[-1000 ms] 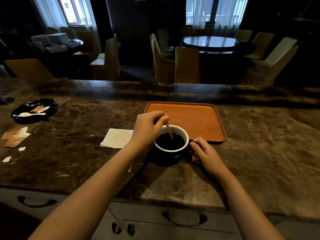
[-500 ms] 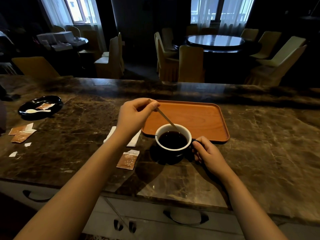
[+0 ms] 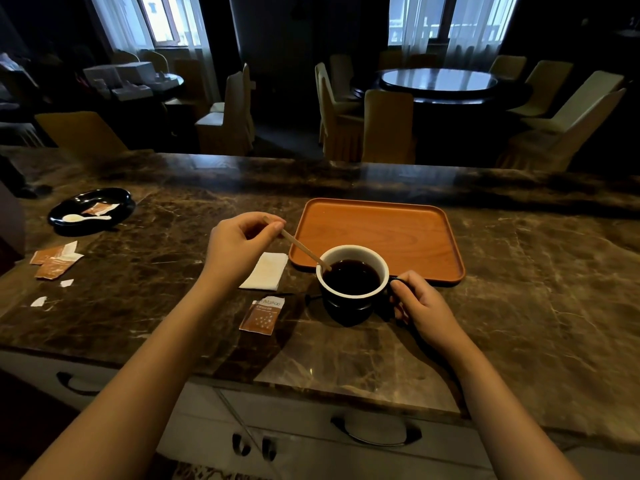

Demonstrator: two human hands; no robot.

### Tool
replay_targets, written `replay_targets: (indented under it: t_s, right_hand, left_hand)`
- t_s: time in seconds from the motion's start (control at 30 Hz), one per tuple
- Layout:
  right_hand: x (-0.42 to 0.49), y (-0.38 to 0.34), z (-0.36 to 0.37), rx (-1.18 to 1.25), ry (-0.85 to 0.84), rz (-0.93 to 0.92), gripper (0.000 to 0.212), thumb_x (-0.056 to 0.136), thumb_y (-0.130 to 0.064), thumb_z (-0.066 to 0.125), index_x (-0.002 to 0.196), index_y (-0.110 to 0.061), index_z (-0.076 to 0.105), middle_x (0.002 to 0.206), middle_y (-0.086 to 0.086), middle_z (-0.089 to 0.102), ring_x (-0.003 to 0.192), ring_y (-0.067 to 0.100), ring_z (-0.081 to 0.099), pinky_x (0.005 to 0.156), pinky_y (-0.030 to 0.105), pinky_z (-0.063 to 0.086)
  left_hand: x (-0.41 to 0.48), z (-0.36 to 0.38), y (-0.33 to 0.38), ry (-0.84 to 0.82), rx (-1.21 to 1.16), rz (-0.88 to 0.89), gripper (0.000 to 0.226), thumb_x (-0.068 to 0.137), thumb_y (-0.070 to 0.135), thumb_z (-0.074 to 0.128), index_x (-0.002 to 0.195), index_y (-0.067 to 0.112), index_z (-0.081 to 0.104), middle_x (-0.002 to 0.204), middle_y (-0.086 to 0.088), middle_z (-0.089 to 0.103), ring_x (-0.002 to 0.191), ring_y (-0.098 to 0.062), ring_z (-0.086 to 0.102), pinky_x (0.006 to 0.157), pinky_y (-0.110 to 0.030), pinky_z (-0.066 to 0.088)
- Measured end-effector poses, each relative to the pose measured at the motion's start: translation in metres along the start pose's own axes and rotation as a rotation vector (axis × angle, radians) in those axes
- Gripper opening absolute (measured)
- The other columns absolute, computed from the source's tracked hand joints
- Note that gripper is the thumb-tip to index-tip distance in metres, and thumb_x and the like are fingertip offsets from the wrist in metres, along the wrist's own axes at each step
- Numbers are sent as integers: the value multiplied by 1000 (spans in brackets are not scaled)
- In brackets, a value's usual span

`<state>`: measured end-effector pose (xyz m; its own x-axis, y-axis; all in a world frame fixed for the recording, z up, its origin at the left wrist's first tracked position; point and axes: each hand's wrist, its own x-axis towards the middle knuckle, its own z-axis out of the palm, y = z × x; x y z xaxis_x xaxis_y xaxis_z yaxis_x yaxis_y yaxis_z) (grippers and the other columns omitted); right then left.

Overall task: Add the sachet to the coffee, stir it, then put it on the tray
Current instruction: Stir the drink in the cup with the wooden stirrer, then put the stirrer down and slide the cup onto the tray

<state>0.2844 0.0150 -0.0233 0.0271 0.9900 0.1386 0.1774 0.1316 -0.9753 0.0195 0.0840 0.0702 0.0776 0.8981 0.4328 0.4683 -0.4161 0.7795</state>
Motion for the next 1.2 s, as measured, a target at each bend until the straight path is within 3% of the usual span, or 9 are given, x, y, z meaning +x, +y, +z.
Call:
replay_targets:
  t_s: [0.13, 0.23, 0.37, 0.43, 0.53, 0.8, 1.0, 1.1, 1.2]
  right_hand:
    - [0, 1, 0, 8, 5, 1, 20, 97, -19, 45, 80, -15, 53, 55, -12, 53, 49, 8, 47, 46, 21, 39]
    - [1, 1, 0, 11, 3, 2, 19, 97, -19, 46, 80, -15, 53, 55, -12, 53, 49, 8, 47, 46, 21, 40]
    - [1, 1, 0, 15, 3, 5, 19, 97, -19, 46, 80, -14, 54, 56, -11, 54, 49, 7, 47, 46, 21, 40]
    - [1, 1, 0, 21, 3, 3, 20, 97, -19, 46, 80, -15, 54, 55, -12, 53, 49, 7, 47, 46, 20, 40]
    - [0, 0, 0, 19, 5, -1, 20, 97, -19, 46, 80, -15, 53, 55, -12, 54, 49, 6, 47, 46, 20, 40]
    - [0, 0, 2, 38, 24, 2, 25, 97, -18, 46, 75, -24, 55, 57, -11, 54, 48, 7, 46, 45, 20, 38]
    - [0, 0, 2, 44, 18, 13, 24, 97, -21, 46, 76, -25, 57, 57, -11, 54, 49, 7, 47, 45, 21, 38]
    - [0, 0, 1, 44, 14, 13, 24, 97, -22, 46, 76, -24, 57, 56, -11, 54, 49, 7, 46, 47, 22, 39]
    - [-1, 0, 0, 19, 13, 18, 22, 97, -23, 46, 77, -22, 57, 54, -10, 53, 51, 8, 47, 49, 25, 39]
  left_hand:
    - [-3, -11, -4, -23, 64, -47, 8, 81, 19, 64, 82, 26, 67, 73, 17, 64, 69, 13, 60, 54, -1, 45]
    - [-4, -17, -3, -153, 181, -115, 12, 79, 23, 65, 74, 33, 64, 66, 13, 67, 64, -1, 62, 55, -10, 42]
    - [-7, -22, -3, -333, 361, -138, 6, 82, 25, 62, 83, 29, 67, 61, 12, 66, 49, 4, 55, 42, -7, 37]
    - [-11, -24, -3, -388, 402, -164, 9, 83, 26, 61, 87, 27, 69, 61, 12, 65, 51, 2, 56, 46, -8, 36]
    - [-14, -29, -3, -436, 391, -257, 11, 83, 27, 61, 84, 24, 71, 61, 10, 64, 60, -3, 58, 53, -14, 36]
    - [-18, -63, -13, -556, 161, -548, 19, 84, 24, 59, 74, 17, 74, 49, 3, 63, 52, -10, 50, 50, -21, 40]
    - [-29, -72, -32, -468, 3, -695, 13, 82, 20, 61, 83, 14, 73, 58, 1, 69, 53, -10, 55, 52, -19, 42]
    - [-41, -68, -38, -315, -104, -774, 13, 81, 19, 63, 84, 12, 73, 70, -3, 69, 60, -11, 56, 49, -18, 44]
    - [-55, -59, -45, -100, -29, -805, 8, 81, 23, 63, 78, 24, 70, 78, 0, 64, 73, -14, 52, 60, -27, 41]
